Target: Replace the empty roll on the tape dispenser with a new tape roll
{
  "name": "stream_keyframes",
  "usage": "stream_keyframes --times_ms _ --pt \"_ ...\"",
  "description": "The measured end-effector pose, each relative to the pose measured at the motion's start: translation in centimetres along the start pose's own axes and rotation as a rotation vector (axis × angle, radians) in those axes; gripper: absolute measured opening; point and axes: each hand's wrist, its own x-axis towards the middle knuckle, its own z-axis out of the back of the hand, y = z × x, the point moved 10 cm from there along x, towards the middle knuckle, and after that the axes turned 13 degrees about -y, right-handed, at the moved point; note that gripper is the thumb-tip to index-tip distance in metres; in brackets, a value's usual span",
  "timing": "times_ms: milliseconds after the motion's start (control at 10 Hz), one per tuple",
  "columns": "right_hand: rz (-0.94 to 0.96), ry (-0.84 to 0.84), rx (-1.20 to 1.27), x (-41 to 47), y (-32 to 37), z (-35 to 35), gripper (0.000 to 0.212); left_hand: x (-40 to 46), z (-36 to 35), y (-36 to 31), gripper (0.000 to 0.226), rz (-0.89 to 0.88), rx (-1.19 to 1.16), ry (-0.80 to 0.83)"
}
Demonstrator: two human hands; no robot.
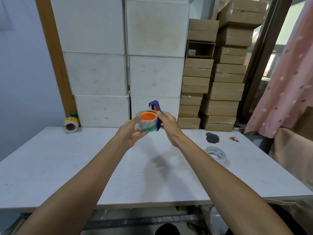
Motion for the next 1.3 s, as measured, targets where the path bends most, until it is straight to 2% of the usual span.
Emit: stream_keyframes --times_ms 200,300,500,600,700,800,900,1200,1300 --pt "-0.133 -0.051 -0.059 -0.2 -3.8 0.4 0.016 1.9 1.8 3.0 0.033 -0.029 0.096 -0.081" --pt "-0.214 -0.04 -0.116 -1.2 -5.8 0.2 0.017 2.9 3.3 5.4 0.041 -0.018 0.184 -0.146" --pt "-0.421 -0.076 -0.175 -2.3 -12.6 0.7 0.014 4.0 6.1 9.7 0.038 -0.041 0.437 -0.217" --pt "-0.426 -0.086 -0.188 -2.2 -14.6 0.8 0.016 5.0 7.1 10.7 0.077 -0.131 0.574 -0.269" --pt "-0.428 -0.086 -0.197 -2.2 -14.9 0.8 0.024 2.8 6.0 8.5 0.064 -0.287 0.832 -0.314" --pt "-0.389 -0.082 -0.262 -1.5 -15.2 0.9 0.039 2.5 5.6 7.7 0.053 -0.381 0.959 -0.335" --pt "-0.384 -0.072 -0.269 -1.5 -15.2 0.8 0.043 2.4 5.4 7.6 0.047 -0.457 1.085 -0.328" --pt "-0.348 -0.04 -0.31 -1.2 -15.3 1.0 0.04 2.8 5.9 7.7 0.057 -0.477 1.096 -0.314" --pt "-0.357 -0.131 -0.332 -1.2 -13.9 2.5 0.035 2.6 5.9 6.2 0.064 -0.446 1.064 -0.344"
